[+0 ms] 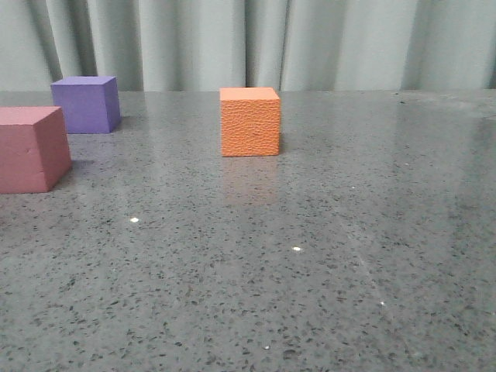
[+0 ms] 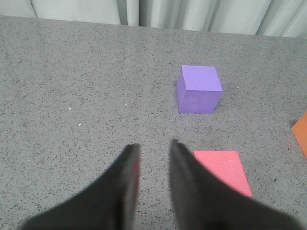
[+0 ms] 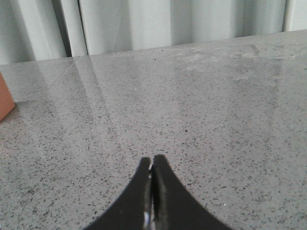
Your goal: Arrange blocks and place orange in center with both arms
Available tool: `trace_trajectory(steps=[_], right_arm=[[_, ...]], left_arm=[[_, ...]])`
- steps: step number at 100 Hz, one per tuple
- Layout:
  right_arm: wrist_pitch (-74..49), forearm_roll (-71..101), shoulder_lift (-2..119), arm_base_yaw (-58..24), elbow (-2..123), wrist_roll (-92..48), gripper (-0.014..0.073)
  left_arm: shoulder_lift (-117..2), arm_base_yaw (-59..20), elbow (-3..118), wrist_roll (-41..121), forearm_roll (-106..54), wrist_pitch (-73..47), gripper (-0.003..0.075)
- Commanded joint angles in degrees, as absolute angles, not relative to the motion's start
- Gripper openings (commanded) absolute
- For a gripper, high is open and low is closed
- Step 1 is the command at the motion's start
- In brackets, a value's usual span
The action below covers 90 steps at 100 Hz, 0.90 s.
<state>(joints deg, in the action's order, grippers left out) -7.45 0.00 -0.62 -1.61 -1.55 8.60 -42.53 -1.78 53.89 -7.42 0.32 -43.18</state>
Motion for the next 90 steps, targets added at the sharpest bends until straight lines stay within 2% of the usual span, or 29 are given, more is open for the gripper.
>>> trace_trajectory(steps=[1, 4, 9, 12, 25, 39, 66, 80, 90], right_arm=[[-2.3, 0.0, -1.8, -1.3, -0.8, 8.0, -0.0067], [-2.3, 0.0, -1.8, -1.3, -0.8, 8.0, -0.0067], [-2.3, 0.0, -1.8, -1.3, -0.8, 8.0, -0.0067], [-2.3, 0.0, -1.8, -1.3, -0.8, 8.0, -0.0067], [-2.3, 0.0, -1.8, -1.3, -0.8, 8.0, -0.0067], [-2.3, 0.0, -1.8, -1.3, -0.8, 8.0, -0.0067], [-2.3, 0.0, -1.8, -1.3, -0.8, 8.0, -0.0067], [-2.3, 0.0, -1.8, -1.3, -0.8, 8.0, -0.0067], [-2.3, 0.0, -1.8, -1.3, -0.8, 8.0, -0.0067]], left_arm=[[-42.7, -2.2, 55.9, -7.3, 0.0, -39.1, 0.0447], [-42.7, -2.2, 55.9, -7.3, 0.0, -39.2, 0.0552], [-42.7, -2.2, 55.9, -7.3, 0.0, -39.2, 0.0680], [-42.7, -2.2, 55.9, -7.3, 0.0, -39.2, 0.0724], [-42.7, -2.2, 55.9, -7.4, 0.0, -38.6, 0.0640], [-42.7, -2.2, 55.9, -5.2, -2.0, -39.6, 0.0640], [-46.0, -3.0, 58.2, 0.0, -15.4, -39.4, 0.0640], [-50.4, -9.1, 60.9, 0.0, -16.6, -38.4, 0.0638], [-54.5, -16.7, 62.7, -2.7, -16.2, -34.6, 0.0637]])
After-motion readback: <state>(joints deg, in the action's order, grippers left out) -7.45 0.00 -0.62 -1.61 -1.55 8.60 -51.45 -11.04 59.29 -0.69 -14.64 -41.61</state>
